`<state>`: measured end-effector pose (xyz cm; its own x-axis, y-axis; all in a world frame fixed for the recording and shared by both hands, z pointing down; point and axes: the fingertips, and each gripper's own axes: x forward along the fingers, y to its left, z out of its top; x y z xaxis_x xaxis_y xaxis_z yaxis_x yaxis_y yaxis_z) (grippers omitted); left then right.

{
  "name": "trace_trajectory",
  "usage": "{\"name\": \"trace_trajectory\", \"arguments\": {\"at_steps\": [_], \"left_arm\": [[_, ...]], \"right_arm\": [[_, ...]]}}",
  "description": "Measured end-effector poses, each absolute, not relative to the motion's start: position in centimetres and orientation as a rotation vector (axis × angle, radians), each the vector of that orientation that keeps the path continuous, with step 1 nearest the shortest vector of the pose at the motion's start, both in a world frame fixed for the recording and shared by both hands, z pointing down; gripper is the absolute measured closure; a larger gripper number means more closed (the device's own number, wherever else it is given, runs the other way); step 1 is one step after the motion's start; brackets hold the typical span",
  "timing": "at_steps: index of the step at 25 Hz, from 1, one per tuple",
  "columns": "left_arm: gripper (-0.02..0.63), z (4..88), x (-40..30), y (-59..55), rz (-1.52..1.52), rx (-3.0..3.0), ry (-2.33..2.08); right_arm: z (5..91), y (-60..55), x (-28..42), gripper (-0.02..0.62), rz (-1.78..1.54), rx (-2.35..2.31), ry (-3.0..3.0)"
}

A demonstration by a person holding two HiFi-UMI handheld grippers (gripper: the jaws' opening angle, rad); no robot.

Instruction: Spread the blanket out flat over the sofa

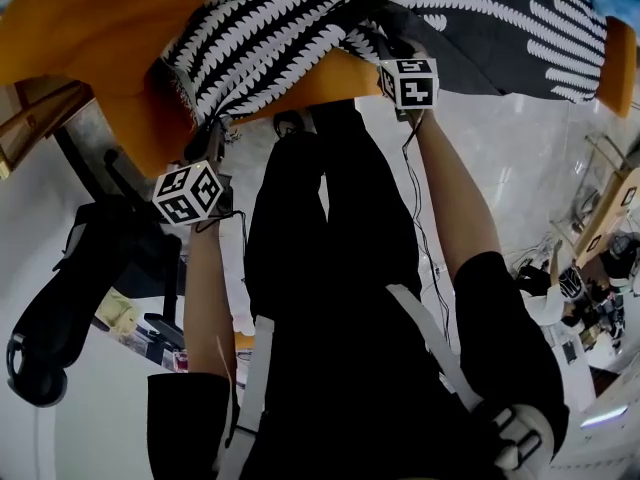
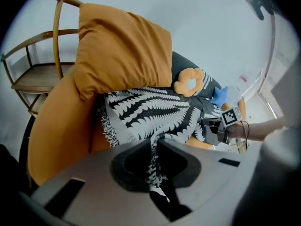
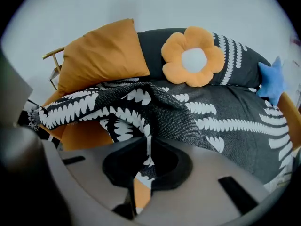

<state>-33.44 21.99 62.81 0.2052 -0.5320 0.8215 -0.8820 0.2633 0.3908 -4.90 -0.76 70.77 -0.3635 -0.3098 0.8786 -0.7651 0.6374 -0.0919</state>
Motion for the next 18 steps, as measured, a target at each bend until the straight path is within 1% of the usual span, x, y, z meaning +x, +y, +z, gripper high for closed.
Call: {"name": "trace_trajectory", "arguments": {"at_steps": [4, 6, 7, 10, 13, 14, 17, 18], "left_arm": [[0.552, 64.0, -31.3, 20.2, 0.408, 1.396, -1.456], [0.554, 64.4, -31.5, 19.6, 0.443, 1.399, -1.489], [0.552, 64.5, -32.3, 19.2, 0.468, 1.405, -1.513], [0.553, 64.4, -34.8, 18.3, 0.534, 1.424, -1.585], [0.553, 64.3, -35.4, 21.1, 0.575, 1.424, -1.589], [0.554, 64.4, -35.1, 22.5, 0.583, 1.425, -1.569], [0.554, 65.6, -30.7, 27.4, 0.558, 1.423, -1.431], [0.555, 65.7, -30.3, 28.4, 0.559, 1.418, -1.415]], "right_arm": [[72.0, -2.4, -2.9, 0.555, 0.63, 0.83, -1.941], [73.7, -2.9, -3.6, 0.549, 0.636, 0.793, -1.978], [74.6, -3.2, -4.5, 0.537, 0.637, 0.772, -2.007], [75.6, -4.6, -7.0, 0.44, 0.643, 0.748, -2.107], [74.8, -3.7, -6.8, 0.406, 0.628, 0.761, -2.151], [74.5, -2.8, -5.9, 0.397, 0.61, 0.761, -2.135], [72.7, 0.4, 1.3, 0.38, 0.522, 0.748, -1.976], [72.5, 0.5, 2.3, 0.376, 0.496, 0.736, -1.951]]}}
